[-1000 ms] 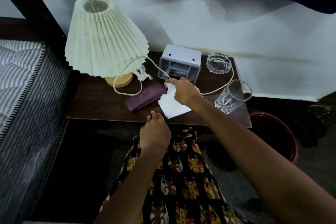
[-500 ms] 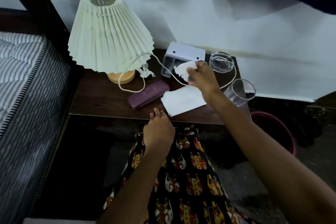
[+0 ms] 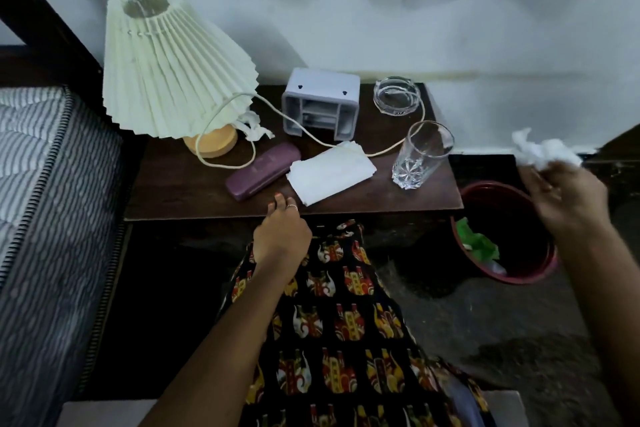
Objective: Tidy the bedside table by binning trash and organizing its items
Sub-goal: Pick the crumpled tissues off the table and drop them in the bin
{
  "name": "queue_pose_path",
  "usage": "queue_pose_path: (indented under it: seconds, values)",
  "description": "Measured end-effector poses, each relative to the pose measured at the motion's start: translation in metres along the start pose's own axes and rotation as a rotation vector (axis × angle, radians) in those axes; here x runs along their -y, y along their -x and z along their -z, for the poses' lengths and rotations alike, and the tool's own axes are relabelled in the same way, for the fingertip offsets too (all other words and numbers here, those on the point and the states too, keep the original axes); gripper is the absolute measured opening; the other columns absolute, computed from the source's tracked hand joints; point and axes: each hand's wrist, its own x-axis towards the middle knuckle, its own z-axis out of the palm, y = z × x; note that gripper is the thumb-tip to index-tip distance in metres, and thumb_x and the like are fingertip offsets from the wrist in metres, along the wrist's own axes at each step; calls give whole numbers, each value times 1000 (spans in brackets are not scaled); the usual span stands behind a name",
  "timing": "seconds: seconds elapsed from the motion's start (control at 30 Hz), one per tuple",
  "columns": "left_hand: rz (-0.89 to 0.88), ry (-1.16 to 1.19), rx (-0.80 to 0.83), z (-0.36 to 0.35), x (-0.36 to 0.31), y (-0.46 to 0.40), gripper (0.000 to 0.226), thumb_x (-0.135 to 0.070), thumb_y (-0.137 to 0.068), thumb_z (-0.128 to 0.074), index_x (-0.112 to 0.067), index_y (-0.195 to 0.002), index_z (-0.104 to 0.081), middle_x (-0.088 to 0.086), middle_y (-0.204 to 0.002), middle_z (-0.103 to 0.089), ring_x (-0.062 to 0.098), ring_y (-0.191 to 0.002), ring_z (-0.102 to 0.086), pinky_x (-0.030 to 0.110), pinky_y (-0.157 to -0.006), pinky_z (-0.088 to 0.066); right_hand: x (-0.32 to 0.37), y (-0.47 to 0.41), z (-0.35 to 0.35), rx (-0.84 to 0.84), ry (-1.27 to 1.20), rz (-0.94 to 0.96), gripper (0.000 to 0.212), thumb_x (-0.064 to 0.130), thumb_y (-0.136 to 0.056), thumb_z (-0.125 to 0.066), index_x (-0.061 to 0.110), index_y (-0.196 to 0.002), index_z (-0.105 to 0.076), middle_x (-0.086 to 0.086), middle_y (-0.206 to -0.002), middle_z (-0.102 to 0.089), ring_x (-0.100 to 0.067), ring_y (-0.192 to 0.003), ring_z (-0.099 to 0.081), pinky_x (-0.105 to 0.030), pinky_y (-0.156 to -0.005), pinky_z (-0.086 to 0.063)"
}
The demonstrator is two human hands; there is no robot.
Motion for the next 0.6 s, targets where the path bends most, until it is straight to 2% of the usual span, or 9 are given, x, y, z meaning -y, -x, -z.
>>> queue_pose_path:
  seconds: [0.03, 0.07, 0.13, 0.23, 0.3, 0.37, 0.43, 0.53, 0.6]
  values:
    - [5, -5, 0, 0, 0, 0, 52, -18, -98, -29, -10, -149, -22, 6, -160, -14, 26, -144, -22, 45, -107, -34, -6, -18, 19, -103, -76, 26, 11, 19, -87, -64, 13, -95, -68, -9, -105, -71, -12, -100, -66, -25, -82, -55]
    - [12, -12, 2, -1, -2, 0, 52, -18, -98, -29, -10, -149, -22, 6, -160, -14, 26, -143, -23, 45, -107, -34, -14, -28, 32, -255, -27, 40, 22, 2, -85, -58, 6, -106, -62, -20, -120, -64, -28, -104, -66, -32, -73, -58]
    - [25, -32, 3, -3, -4, -1, 52, -18, -98, -29, -10, -149, -22, 6, -160, -14, 26, -143, -23, 45, -108, -34, -23, -32, 49, -421, 48, -47, 35, -10, -83, -48, -6, -119, -49, -29, -129, -55, -40, -107, -63, -37, -61, -60]
    - [39, -53, 4, -3, -6, -2, 52, -19, -98, -28, -11, -149, -24, 6, -159, -15, 26, -143, -25, 45, -107, -34, -37, -27, 54, -497, 103, -146, 14, -12, -88, -39, -2, -97, -44, -30, -131, -50, -43, -114, -57, -43, -86, -56]
    - [44, -63, -1, -4, -8, -2, 51, -19, -98, -28, -11, -149, -24, 6, -159, -16, 27, -142, -27, 45, -106, -35, -46, -30, 61, -584, 87, -164, 30, -14, -88, -34, -2, -115, -40, -32, -135, -45, -46, -118, -53, -49, -98, -47]
    - [47, -74, -8, -3, -9, -2, 51, -19, -98, -28, -11, -148, -25, 7, -159, -17, 28, -141, -28, 45, -106, -35, -53, -33, 70, -600, 134, -182, 44, -10, -91, -30, -4, -135, -33, -30, -140, -41, -44, -124, -49, -43, -95, -50]
    - [53, -90, -10, -4, -10, -3, 50, -20, -99, -28, -11, -148, -26, 8, -158, -19, 29, -140, -30, 44, -105, -36, -57, -33, 69, -577, 176, -222, 45, -6, -93, -34, -5, -138, -32, -25, -142, -41, -37, -126, -50, -33, -83, -54]
    - [69, -104, -8, -4, -12, -5, 50, -21, -99, -28, -11, -147, -28, 9, -158, -21, 31, -138, -34, 45, -104, -37, -66, -39, 70, -621, 195, -212, 49, -14, -88, -33, -9, -136, -29, -31, -137, -44, -43, -118, -54, -45, -95, -50]
    - [72, -110, -5, -4, -12, -5, 49, -21, -99, -28, -10, -147, -29, 10, -157, -22, 32, -137, -35, 45, -104, -37, -69, -42, 68, -641, 204, -203, 43, -13, -88, -37, -12, -131, -33, -34, -130, -49, -42, -96, -63, -46, -97, -49]
